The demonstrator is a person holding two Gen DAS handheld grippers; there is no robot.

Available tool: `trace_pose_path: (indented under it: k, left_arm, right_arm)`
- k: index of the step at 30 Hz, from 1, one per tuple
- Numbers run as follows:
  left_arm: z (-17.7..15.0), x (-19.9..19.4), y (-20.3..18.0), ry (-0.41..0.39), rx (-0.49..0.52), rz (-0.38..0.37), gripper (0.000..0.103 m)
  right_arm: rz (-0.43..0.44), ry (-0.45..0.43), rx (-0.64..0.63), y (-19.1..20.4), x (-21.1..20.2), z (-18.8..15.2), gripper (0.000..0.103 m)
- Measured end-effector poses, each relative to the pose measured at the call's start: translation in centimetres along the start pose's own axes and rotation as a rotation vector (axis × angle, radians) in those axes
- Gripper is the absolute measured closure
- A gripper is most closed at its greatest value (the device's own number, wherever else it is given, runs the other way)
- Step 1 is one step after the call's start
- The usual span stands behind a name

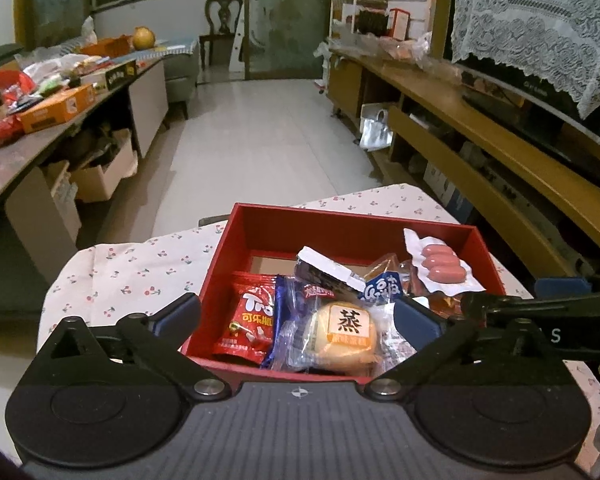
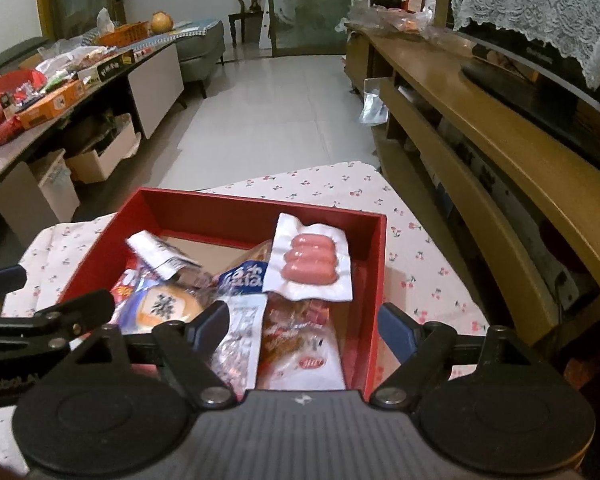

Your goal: Organize snacks

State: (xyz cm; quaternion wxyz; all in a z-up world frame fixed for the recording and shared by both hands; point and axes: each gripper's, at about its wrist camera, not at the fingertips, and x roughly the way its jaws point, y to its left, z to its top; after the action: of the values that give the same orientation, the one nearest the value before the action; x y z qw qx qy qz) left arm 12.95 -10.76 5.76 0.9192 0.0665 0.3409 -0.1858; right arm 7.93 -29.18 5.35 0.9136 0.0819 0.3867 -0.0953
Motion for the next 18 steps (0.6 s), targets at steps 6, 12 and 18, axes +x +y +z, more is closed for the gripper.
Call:
trace_pose_path:
  k: [6,12,18]
  left_arm:
    - [-1.3,-2.4,-0.4,-0.045,0.023,-0.002,0.0]
    - [-2.2,-6.4,-0.2,-0.116,0.011,-0.085,0.0]
    - [-3.8,-10.7,-0.8,-0.288,0.063,0.096,0.0]
  right_arm:
    - [0.02,-0.013,0.019,0.3,-2.2,-1.6,0.016]
    - [0.067,-0.044,0.033,0.5,-5.2,-3.1,0.016]
    - [0.091,-0.1,0.031,0.7,-8.7,-5.1,0.015]
